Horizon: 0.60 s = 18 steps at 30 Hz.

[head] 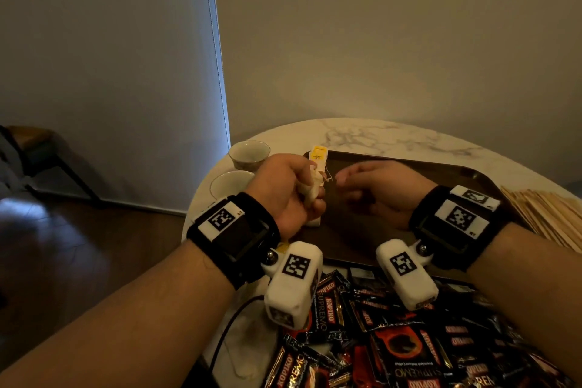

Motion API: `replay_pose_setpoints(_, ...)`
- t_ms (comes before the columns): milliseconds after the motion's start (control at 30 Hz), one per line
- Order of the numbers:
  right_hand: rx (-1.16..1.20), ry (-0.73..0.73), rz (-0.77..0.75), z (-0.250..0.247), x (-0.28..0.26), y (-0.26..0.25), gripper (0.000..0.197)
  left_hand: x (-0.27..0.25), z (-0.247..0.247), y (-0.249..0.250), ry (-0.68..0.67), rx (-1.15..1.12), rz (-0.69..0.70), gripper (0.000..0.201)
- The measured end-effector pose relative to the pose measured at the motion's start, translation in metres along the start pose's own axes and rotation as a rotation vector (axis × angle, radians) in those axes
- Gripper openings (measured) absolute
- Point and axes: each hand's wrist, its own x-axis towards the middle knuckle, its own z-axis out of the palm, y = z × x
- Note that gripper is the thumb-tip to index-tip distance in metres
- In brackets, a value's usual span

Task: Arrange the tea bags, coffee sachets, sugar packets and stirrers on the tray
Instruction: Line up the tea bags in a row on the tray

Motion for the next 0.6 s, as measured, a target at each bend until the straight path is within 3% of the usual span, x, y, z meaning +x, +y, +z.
replay_pose_setpoints(133, -0.187, 0.019, -0.190, -0.009, -0.018, -0.009, 0.018, 0.009, 0.003, -0.006, 0.069, -0.019, 0.017, 0.037)
replay_pose_setpoints(233, -0.318, 0.000, -0.248, -0.004, -0.028, -0.010, 0.029, 0.013, 0.009, -0.010, 0.087, 0.000, 0.067, 0.042)
replay_pose_setpoints(367, -0.396, 0.036, -0.302, 0.002, -0.028, -0.007, 0.026, 0.016, 0.017, -0.015, 0.059, 0.025, 0.115, 0.052)
replay_pose_setpoints(467, -0.370, 0.108, -0.304, -0.002, -0.024, -0.007, 0.015, 0.017, 0.021, -0.014, 0.002, -0.060, 0.157, 0.051)
replay_pose_setpoints(600, -0.140, 0.101, -0.223, -0.009, -0.024, -0.009, 0.006, 0.019, 0.018, -0.006, -0.037, -0.162, 0.200, 0.042)
